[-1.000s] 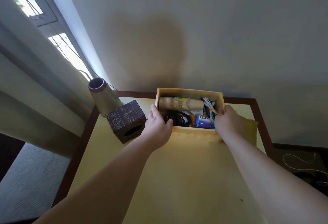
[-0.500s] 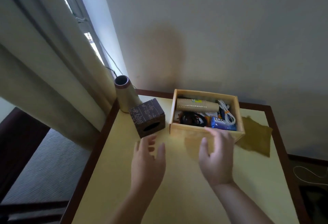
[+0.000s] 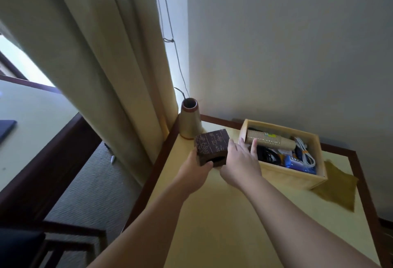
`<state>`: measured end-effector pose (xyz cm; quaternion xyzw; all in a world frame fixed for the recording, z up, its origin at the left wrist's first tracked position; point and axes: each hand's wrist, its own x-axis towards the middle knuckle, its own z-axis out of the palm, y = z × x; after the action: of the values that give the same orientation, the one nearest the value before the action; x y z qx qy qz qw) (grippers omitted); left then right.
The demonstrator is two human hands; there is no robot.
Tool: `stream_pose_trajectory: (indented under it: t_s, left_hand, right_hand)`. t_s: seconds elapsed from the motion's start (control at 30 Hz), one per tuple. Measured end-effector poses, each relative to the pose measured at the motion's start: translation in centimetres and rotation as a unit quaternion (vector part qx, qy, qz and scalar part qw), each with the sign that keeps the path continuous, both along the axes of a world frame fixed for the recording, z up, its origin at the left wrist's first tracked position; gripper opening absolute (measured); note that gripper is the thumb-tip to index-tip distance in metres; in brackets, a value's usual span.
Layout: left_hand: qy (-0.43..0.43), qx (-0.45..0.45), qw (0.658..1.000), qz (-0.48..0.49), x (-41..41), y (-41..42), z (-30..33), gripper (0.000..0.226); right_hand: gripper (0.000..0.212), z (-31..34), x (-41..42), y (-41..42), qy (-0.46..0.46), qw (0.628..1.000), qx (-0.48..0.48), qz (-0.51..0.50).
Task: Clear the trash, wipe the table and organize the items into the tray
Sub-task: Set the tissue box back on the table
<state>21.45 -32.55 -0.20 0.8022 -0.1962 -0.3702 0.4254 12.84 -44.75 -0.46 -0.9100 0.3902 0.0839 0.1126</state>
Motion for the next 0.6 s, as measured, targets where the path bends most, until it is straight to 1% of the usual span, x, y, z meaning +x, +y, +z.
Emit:
stream_pose_trajectory:
  t_s: [0.1,0.23,0.33,0.4,0.47,0.53,0.57,0.6]
  left_hand:
    - [0.002,-0.025,1.000,0.005,-0.8,2.4,-0.7,0.059]
    - [-0.035,-0.028,0.999,0.031,-3.1,7.1,-2.5,0.063]
    - [-0.044,-0.023,0.998,0.041,-5.0,11.0,-4.4,0.066]
    - [-0.053,-0.009,0.998,0.033,-5.7,13.0,-5.6,0.071]
    - [-0.063,0.005,0.998,0.028,-5.8,14.0,-6.3,0.075]
    - [-0.051,0.014,0.998,0.028,-5.4,14.3,-6.4,0.079]
    - [-0.042,0.020,0.999,0.025,-5.1,14.3,-6.3,0.079]
    - [-0.034,0.029,0.999,0.018,-4.8,14.2,-6.3,0.078]
  right_hand:
    - [0.089,-0.9,-1.7,3.2,-0.046,0.999,-0.007,-0.008]
    - [0.077,-2.8,-5.2,9.1,-0.168,0.985,0.020,-0.027]
    - [0.074,-4.8,-8.0,12.7,-0.265,0.961,0.072,-0.040]
    - [0.075,-5.4,-9.2,14.2,-0.327,0.930,0.147,-0.085]
    - [0.079,-5.6,-9.8,14.4,-0.343,0.906,0.203,-0.143]
    - [0.085,-6.2,-9.8,13.8,-0.312,0.896,0.253,-0.188]
    - [0.086,-6.3,-9.6,13.4,-0.296,0.889,0.287,-0.198]
    - [0.083,-6.3,-9.3,12.9,-0.282,0.882,0.320,-0.201]
